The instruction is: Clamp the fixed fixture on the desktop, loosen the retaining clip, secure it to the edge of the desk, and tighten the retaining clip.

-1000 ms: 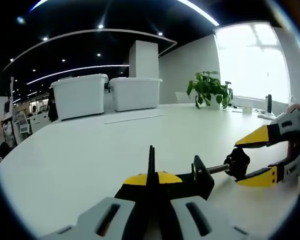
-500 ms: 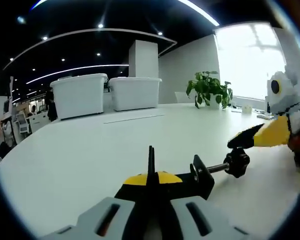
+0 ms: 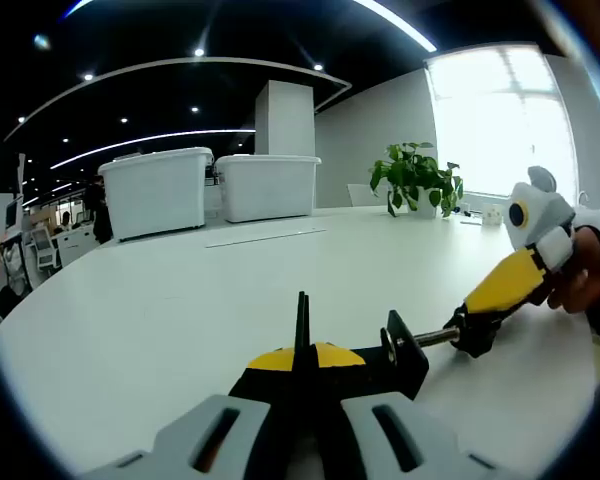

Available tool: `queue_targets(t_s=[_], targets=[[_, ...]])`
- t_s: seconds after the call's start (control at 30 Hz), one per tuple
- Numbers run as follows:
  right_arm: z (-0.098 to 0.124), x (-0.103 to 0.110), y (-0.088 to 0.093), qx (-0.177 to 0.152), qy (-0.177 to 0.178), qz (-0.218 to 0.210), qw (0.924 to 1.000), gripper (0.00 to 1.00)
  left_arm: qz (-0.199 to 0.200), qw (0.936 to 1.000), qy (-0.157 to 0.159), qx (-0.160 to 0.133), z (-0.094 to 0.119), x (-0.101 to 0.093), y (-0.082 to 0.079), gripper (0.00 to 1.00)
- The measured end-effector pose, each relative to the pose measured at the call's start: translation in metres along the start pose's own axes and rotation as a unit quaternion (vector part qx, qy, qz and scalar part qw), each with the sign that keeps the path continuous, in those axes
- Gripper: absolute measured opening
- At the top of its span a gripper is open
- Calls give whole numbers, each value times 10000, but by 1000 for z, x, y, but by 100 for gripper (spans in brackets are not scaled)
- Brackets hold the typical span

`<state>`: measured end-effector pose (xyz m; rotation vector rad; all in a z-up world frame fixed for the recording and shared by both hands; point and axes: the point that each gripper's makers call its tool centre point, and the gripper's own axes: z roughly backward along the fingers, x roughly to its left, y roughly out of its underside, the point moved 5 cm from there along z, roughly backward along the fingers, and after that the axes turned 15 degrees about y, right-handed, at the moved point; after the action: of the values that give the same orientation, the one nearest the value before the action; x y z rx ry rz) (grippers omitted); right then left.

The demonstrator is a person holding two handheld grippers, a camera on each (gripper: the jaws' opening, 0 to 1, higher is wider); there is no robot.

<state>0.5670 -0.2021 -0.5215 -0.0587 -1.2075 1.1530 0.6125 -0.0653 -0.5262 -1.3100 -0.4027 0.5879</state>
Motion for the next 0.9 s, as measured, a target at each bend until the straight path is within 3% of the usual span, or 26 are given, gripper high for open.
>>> queue_targets(t_s=[0.13, 0.23, 0.3, 0.37, 0.4, 0.43, 0.47, 0.5, 0.53, 0.67, 0.73, 0.77, 0.8, 0.87, 0.9], targets=[[2, 3, 3, -4, -16, 81, 10000, 20, -30, 10000, 0, -5, 0, 0, -1, 5], [4, 7, 2, -228, 57, 707, 9972, 19, -33, 10000, -3, -3, 0, 1, -1, 5], [5, 12, 0, -501, 191, 1569, 9862, 18, -24, 10000, -2, -3, 0, 1, -1, 5], [8, 20, 2, -803, 385, 2551, 9628, 18, -15, 10000, -4, -2, 0, 1, 0, 5], [9, 24, 4, -986, 495, 3156, 9424, 18, -13, 10000, -5, -3, 0, 1, 0, 5], [10, 29, 6, -1154, 604, 3768, 9171, 18, -3, 10000, -7, -2, 0, 1, 0, 5], [11, 31, 9, -1237, 703, 4133, 8994, 18, -7, 10000, -5, -5, 0, 1, 0, 5], [11, 34, 11, -1394, 862, 4793, 8622, 18, -23, 10000, -6, -7, 0, 1, 0, 5], [11, 36, 13, -1484, 973, 5147, 8388, 18, -31, 10000, -7, -7, 0, 1, -1, 5], [11, 42, 23, -1872, 1263, 6524, 7235, 18, -12, 10000, -23, -9, 1, 0, 0, 5], [11, 43, 28, -2019, 1395, 6981, 6726, 18, 8, 10000, -30, -7, 1, 0, 0, 5], [10, 42, 27, -2026, 1413, 7013, 6687, 18, 12, 10000, -32, -7, 1, 0, 0, 5], [10, 43, 29, -2093, 1479, 7266, 6375, 18, 12, 10000, -38, -5, 1, 0, 1, 5], [8, 43, 31, -2155, 1572, 7644, 5870, 18, 36, 10000, -47, -2, 1, 0, 1, 5], [8, 42, 33, -2178, 1606, 7755, 5704, 19, 31, 10000, -50, 0, 1, 0, 1, 5]])
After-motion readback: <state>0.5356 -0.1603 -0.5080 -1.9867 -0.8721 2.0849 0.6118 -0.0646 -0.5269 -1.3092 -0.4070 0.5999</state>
